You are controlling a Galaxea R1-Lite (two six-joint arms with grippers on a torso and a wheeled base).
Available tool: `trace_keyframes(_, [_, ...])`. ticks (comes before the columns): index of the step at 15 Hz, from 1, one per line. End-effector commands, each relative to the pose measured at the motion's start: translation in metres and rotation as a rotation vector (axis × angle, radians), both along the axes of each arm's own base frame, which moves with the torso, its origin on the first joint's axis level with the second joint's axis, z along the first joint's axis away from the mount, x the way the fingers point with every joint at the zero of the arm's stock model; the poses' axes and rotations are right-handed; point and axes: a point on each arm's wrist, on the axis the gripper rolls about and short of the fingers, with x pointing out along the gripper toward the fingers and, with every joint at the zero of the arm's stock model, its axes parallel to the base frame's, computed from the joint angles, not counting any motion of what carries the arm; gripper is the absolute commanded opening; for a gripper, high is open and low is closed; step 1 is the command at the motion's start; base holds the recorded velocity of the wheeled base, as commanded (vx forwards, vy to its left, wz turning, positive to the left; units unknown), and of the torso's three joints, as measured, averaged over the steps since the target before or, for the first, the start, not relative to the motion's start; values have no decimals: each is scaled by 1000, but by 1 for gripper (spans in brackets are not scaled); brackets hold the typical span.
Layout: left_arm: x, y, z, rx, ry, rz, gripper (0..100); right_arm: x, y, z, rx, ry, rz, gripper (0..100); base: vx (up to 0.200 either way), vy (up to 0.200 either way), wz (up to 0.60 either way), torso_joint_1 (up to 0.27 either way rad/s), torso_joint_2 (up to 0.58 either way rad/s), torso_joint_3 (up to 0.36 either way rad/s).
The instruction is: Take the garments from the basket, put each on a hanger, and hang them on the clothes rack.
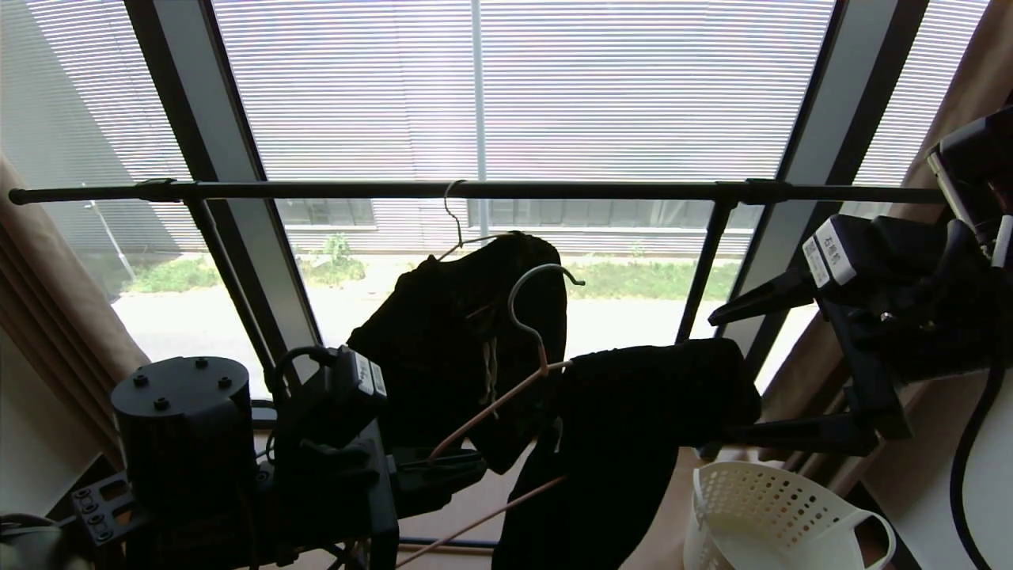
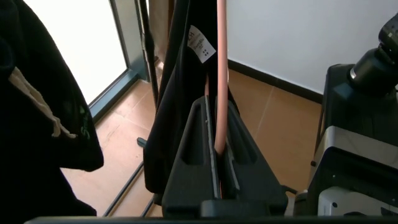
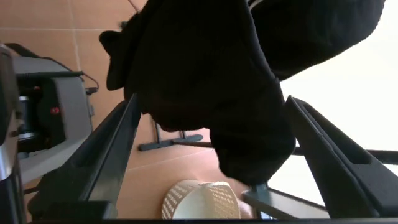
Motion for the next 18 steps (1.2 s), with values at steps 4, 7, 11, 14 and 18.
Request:
trace_keyframes(4, [-8, -9, 2, -12, -17, -48, 0, 31, 30, -20, -3, 91, 83, 100, 0, 0, 0, 0, 0, 0])
trace_keyframes(7, [-8, -9, 2, -16, -19, -49, 0, 31, 40, -23, -4, 103, 111, 100, 0, 0, 0, 0, 0, 0])
trace_keyframes(11, [-8, -9, 3, -17, -23, -51, 0, 31, 46, -25, -8, 116, 126, 100, 0, 0, 0, 0, 0, 0])
trace_keyframes(14, [-7, -9, 3, -18, -26, -50, 0, 29, 50, -27, -11, 121, 136, 100, 0, 0, 0, 0, 0, 0])
trace_keyframes(18, [-8, -9, 3, -23, -32, -50, 0, 32, 51, -31, -20, 136, 133, 100, 0, 0, 0, 0, 0, 0])
